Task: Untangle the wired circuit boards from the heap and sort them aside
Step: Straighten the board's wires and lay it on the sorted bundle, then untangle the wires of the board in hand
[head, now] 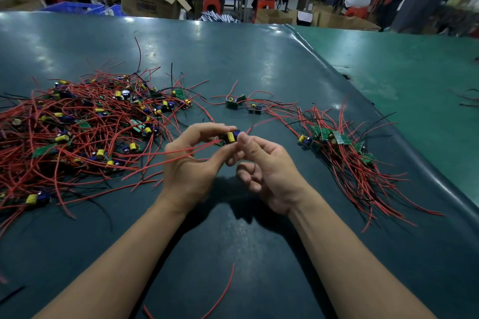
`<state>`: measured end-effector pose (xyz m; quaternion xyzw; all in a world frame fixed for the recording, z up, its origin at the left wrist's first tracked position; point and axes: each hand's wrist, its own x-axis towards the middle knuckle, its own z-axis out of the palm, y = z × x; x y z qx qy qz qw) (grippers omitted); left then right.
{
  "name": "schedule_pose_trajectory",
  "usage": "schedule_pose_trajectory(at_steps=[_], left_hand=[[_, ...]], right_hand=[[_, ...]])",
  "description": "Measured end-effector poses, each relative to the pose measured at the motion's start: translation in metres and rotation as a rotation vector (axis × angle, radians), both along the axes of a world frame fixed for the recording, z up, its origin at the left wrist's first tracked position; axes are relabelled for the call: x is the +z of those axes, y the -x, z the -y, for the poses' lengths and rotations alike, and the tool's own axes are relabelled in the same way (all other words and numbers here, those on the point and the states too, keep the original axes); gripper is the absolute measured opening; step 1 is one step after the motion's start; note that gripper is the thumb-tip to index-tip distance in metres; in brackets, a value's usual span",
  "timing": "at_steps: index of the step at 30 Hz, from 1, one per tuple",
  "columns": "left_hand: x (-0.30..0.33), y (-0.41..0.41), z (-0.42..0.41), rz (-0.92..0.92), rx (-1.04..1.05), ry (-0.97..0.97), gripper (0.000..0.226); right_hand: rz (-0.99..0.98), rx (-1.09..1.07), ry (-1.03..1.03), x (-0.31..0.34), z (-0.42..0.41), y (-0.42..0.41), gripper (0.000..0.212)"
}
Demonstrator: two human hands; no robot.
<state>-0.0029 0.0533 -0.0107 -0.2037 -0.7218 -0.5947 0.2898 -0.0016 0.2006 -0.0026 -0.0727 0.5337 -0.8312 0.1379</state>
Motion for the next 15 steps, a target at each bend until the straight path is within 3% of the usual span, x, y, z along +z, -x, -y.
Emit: schedule_pose_trajectory(at_steps=[3,5,8,12,15], left_hand=[[0.000,0.005,-0.002,0.153,-0.083,-0.203,0.020],[0.006,0.008,0.000,0.245,-0.135,-0.340,0.023],[0.001,0.010,0.002,0.448,-0.273,-0.473,0.046],[0.005,0.012,0.000,0.660,-0.430,-0.563,0.052],[0.008,0.012,0.003,0.690,-0.491,-0.559,0.019]], right_hand=[[0.009,-0.040,0.138,0.002,0.002,-0.002,0.008],[-0.018,-0.052,0.170,0.002,0.007,-0.004,0.012],[-0.130,-0.156,0.031,-0.003,0.017,-0.005,0.028],[-0.442,-0.406,-0.244,-0.008,0.021,-0.003,0.024],[-0.567,-0.460,-0.389,-0.009,0.020,-0.003,0.014]])
